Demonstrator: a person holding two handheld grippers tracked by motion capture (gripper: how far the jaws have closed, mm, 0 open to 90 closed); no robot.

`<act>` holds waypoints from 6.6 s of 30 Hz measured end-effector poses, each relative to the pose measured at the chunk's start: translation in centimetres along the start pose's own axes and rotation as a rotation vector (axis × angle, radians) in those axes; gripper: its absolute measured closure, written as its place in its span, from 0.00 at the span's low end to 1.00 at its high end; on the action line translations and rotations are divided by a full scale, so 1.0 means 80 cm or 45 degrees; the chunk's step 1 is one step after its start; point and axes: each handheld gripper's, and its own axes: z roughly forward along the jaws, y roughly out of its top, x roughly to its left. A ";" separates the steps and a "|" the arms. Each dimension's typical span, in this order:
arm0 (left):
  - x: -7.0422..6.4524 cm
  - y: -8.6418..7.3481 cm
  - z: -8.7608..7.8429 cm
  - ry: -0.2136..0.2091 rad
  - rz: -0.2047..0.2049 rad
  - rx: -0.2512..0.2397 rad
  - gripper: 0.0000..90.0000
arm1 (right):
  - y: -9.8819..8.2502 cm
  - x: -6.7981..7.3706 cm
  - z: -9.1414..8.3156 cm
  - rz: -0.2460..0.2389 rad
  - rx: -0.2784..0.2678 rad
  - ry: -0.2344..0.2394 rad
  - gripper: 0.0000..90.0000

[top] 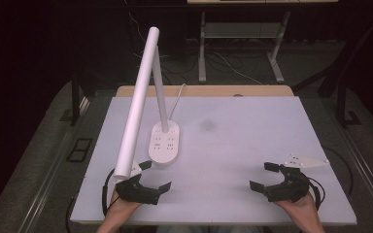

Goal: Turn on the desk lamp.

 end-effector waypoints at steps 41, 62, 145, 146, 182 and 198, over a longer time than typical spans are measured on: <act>-0.001 -0.003 -0.001 -0.004 0.014 0.009 0.00 | 0.017 0.003 -0.002 -0.027 0.095 0.013 0.00; -0.002 -0.003 0.000 -0.012 0.022 0.012 0.00 | 0.060 0.003 0.016 -0.058 0.144 0.064 0.00; -0.005 -0.003 0.004 -0.038 0.043 0.015 0.00 | 0.188 -0.010 0.200 -0.027 0.218 0.071 0.00; -0.005 -0.003 0.004 -0.038 0.043 0.014 0.00 | 0.188 -0.009 0.202 -0.025 0.224 0.066 0.00; 0.003 -0.002 0.000 -0.018 0.034 -0.005 0.00 | 0.223 -0.005 0.300 -0.020 0.198 0.094 0.36; 0.005 -0.002 -0.002 -0.016 0.028 -0.013 0.00 | 0.205 -0.009 0.335 0.010 0.222 0.086 0.60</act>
